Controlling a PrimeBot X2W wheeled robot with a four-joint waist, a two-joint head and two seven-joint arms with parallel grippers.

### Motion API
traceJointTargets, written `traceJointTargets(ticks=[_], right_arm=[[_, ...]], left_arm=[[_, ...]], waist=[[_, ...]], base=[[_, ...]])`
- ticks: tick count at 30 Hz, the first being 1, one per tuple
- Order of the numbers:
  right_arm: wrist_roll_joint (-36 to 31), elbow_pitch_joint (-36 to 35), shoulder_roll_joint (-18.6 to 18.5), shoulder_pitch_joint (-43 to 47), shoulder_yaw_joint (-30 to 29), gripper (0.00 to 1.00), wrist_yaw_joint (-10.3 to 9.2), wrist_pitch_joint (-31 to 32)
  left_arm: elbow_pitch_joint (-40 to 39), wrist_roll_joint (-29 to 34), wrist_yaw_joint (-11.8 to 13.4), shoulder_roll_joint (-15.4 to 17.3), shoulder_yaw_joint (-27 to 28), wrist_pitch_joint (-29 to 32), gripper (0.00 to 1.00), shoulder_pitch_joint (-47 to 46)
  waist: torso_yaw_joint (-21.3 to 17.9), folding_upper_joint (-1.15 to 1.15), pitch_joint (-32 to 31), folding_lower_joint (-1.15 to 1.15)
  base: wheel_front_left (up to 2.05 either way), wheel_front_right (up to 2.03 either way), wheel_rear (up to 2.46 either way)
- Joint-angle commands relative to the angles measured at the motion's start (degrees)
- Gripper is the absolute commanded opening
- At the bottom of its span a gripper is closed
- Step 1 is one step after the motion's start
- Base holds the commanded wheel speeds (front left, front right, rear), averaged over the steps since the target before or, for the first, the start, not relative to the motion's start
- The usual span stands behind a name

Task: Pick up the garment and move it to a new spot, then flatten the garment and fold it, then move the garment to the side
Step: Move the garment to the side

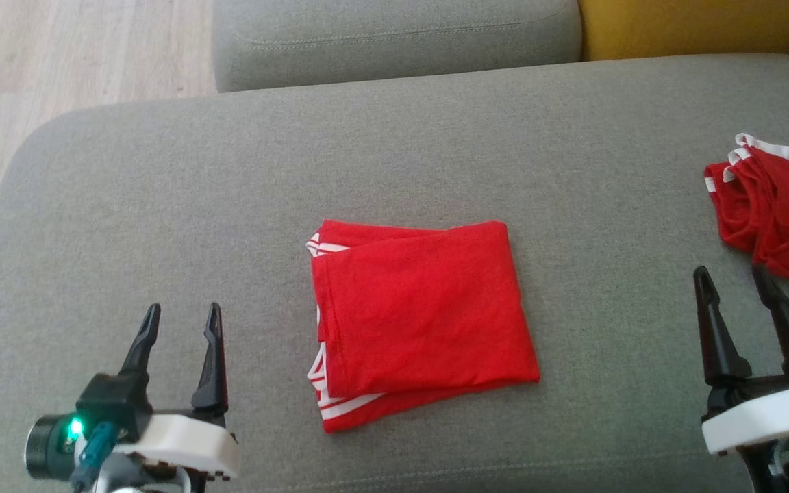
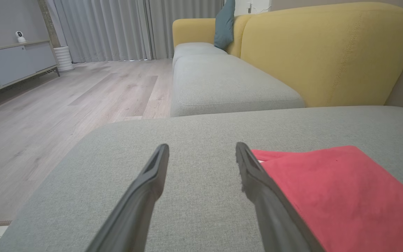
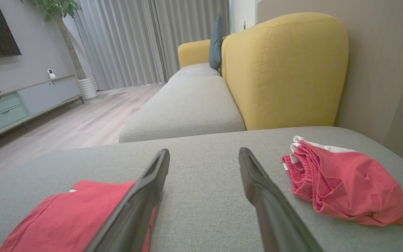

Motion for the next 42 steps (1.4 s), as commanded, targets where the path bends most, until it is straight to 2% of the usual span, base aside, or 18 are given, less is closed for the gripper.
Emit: traceJointTargets(ticks=[1, 12, 18, 23, 28, 33, 40, 41, 42], right_arm=[[-0.53, -2.41, -0.93, -1.42, 0.81, 1.00, -0.04, 0.15], [-0.64, -2.33, -1.00, -1.62, 0.47, 1.00, -0.04, 0.52], [-0.22, -0.37, -1.06, -3.34, 0.69, 1.00, -0.04, 0.71], [0.98, 5.69, -2.24, -8.03, 4.00, 1.00, -0.04, 1.07], [2.76, 12.71, -2.49, -12.31, 9.08, 1.00, -0.04, 1.38], [4.69, 19.57, -2.36, -16.09, 13.24, 1.00, -0.04, 2.16], [6.28, 26.21, -2.50, -17.65, 14.88, 1.00, -0.04, 6.39], [6.54, 26.52, -2.55, -17.75, 15.08, 0.36, -0.04, 7.10], [6.89, 26.41, -2.55, -17.91, 15.18, 0.00, -0.04, 7.19]], left_arm=[[-2.10, 0.05, 0.35, 1.27, 1.97, 0.07, 1.00, -1.77], [-2.63, 0.24, 0.57, 1.57, 1.63, -0.08, 1.00, -2.34], [-4.09, 1.33, 0.44, 1.83, 1.10, -0.53, 1.00, -5.04], [-4.86, 2.05, -0.46, 1.21, 0.19, -1.78, 1.00, -9.96], [-3.97, 2.35, -0.94, 0.02, -0.67, -3.28, 1.00, -13.29], [-2.85, 2.65, -1.26, -0.96, -1.30, -4.72, 1.00, -15.50], [-1.73, 2.84, -1.42, -1.99, -1.49, -6.20, 1.00, -16.65], [-1.70, 2.85, -1.45, -2.08, -1.45, -6.34, 1.00, -16.68], [-1.65, 2.88, -1.48, -2.14, -1.42, -6.44, 1.00, -16.68]], waist=[[0.03, 0.00, 0.00, 0.00], [0.34, 0.00, 0.83, 0.00], [1.90, 0.00, 4.41, 0.00], [5.04, 0.00, 10.30, 0.00], [7.39, 0.00, 13.61, 0.00], [9.05, 0.00, 15.70, 0.00], [10.16, 0.00, 16.34, 0.00], [10.20, 0.00, 16.34, 0.00], [10.21, 0.00, 16.36, 0.00]], base=[[0.00, 0.00, 0.00], [0.00, 0.00, 0.00], [0.00, 0.00, 0.00], [0.00, 0.00, 0.00], [0.00, 0.00, 0.00], [0.00, 0.00, 0.00], [0.00, 0.00, 0.00], [0.00, 0.00, 0.00], [0.00, 0.00, 0.00]])
